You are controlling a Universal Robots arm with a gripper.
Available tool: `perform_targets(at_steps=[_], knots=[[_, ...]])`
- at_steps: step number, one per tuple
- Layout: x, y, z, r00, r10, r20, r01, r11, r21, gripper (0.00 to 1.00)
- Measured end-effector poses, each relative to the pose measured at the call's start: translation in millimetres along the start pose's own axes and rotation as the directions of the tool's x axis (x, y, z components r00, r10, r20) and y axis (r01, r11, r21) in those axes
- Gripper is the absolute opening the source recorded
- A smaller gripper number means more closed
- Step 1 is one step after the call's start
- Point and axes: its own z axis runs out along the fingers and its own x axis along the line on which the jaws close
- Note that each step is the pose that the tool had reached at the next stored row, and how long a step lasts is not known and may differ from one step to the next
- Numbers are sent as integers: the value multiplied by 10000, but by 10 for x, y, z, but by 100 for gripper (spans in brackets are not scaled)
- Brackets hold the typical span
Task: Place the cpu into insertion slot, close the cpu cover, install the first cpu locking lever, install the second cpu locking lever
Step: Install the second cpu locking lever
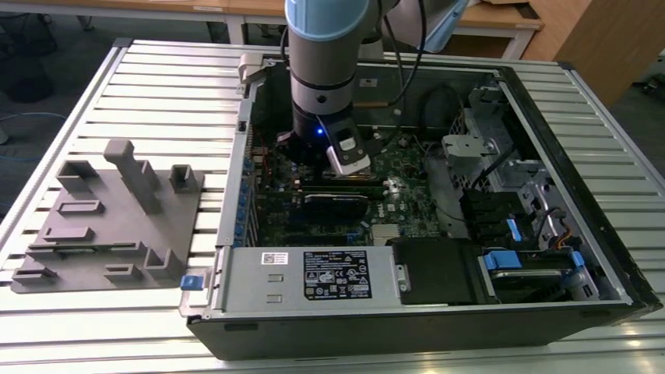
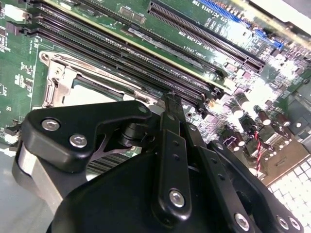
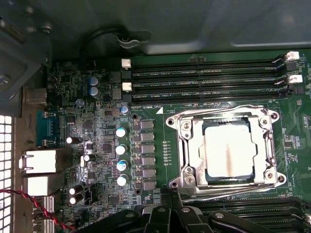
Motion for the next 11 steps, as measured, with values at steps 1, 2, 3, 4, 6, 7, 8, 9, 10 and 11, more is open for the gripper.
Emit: perform_targets(at_steps=[1, 2, 3, 4, 6, 7, 8, 9, 10, 11], knots=[[0, 0, 0, 10000, 1, -4, -1, 10000, 0, 11], [0, 0, 0, 10000, 0, -5, 0, 10000, 0, 11], [-1, 0, 0, 10000, -1, -5, 1, 10000, -1, 11], [-1, 0, 0, 10000, -1, -6, 1, 10000, -1, 11], [-1, 1, 1, 10000, 0, -6, 0, 10000, -1, 11], [-1, 6, 4, 10000, -1, -5, 1, 10000, -3, 11], [0, 12, 5, 10000, -2, -5, 2, 10000, -2, 11], [0, 19, 6, 10000, -1, -6, 1, 10000, -1, 11], [1, 25, 8, 10000, -1, -6, 1, 10000, -2, 11], [1, 29, 9, 10000, -1, -6, 1, 10000, -1, 11]])
